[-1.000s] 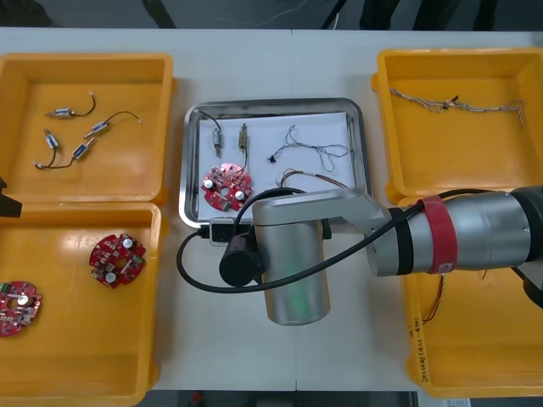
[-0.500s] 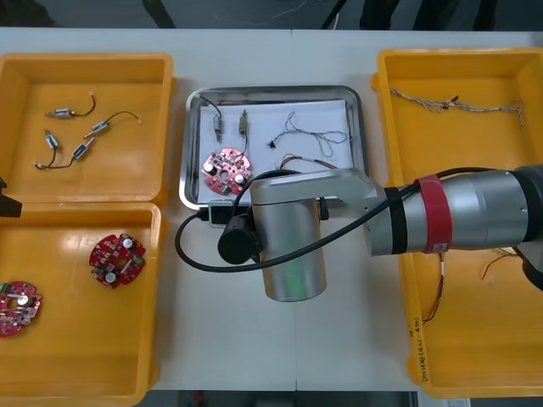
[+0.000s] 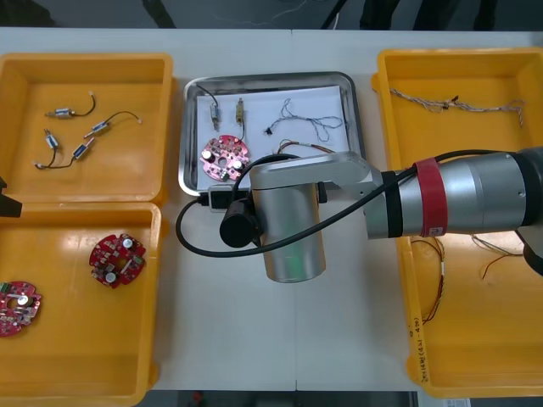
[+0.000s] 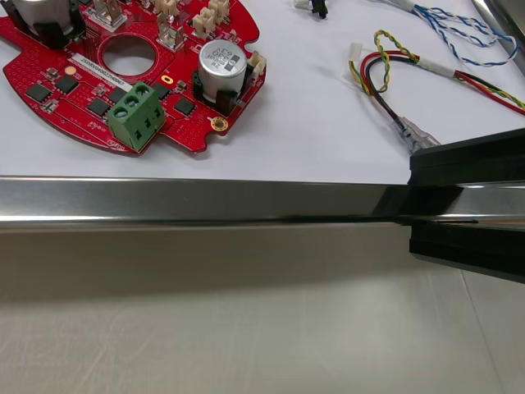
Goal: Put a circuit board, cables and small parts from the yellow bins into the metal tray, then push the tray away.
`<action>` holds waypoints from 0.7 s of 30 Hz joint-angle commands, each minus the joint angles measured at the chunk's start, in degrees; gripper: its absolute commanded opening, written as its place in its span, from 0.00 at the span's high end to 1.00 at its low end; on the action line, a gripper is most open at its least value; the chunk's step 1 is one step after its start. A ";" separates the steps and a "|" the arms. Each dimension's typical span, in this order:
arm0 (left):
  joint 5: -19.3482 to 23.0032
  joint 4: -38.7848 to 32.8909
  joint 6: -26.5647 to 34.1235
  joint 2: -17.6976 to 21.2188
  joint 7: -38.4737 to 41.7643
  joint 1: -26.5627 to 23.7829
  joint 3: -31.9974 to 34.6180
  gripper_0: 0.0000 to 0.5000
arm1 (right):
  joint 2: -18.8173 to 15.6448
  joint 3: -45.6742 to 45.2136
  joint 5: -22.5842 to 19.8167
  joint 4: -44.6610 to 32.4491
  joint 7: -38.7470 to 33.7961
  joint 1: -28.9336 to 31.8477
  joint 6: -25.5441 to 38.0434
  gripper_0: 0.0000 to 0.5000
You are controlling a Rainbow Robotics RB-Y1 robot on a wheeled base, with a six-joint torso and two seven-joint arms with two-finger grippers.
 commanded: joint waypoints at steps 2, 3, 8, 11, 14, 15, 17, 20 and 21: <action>0.40 -1.46 0.38 2.69 -2.94 0.86 1.67 0.00 | -0.35 0.45 -0.42 1.26 -0.75 -4.52 -1.60 1.00; 0.40 -1.46 0.38 2.69 -2.94 0.86 1.67 0.00 | -0.26 0.45 -0.42 1.44 -0.66 -4.60 -1.78 1.00; 0.40 -1.46 0.38 2.69 -2.94 0.86 1.67 0.00 | -0.26 0.45 -0.42 3.28 -0.31 -5.57 -3.36 1.00; 0.40 -1.46 0.38 2.69 -2.94 0.86 1.67 0.00 | -0.26 0.45 -0.42 4.34 -0.13 -6.19 -4.24 1.00; 0.40 -1.46 0.38 2.69 -2.94 0.86 1.67 0.00 | -0.35 0.45 -0.42 5.22 -0.05 -6.36 -5.12 1.00; 0.40 -1.46 0.38 2.69 -2.94 0.86 1.67 0.00 | -0.35 0.45 -0.42 5.48 -0.05 -6.36 -5.38 1.00; 0.40 -1.46 0.38 2.69 -2.94 0.86 1.67 0.00 | -0.35 0.45 -0.50 6.45 0.04 -6.54 -7.58 1.00; 0.40 -1.46 0.38 2.69 -2.94 0.86 1.67 0.00 | -0.35 0.45 -0.50 8.38 0.04 -6.54 -9.86 1.00; 0.40 -1.46 0.38 2.69 -2.94 0.86 1.67 0.00 | -0.35 0.45 -0.50 9.17 0.04 -6.54 -10.74 1.00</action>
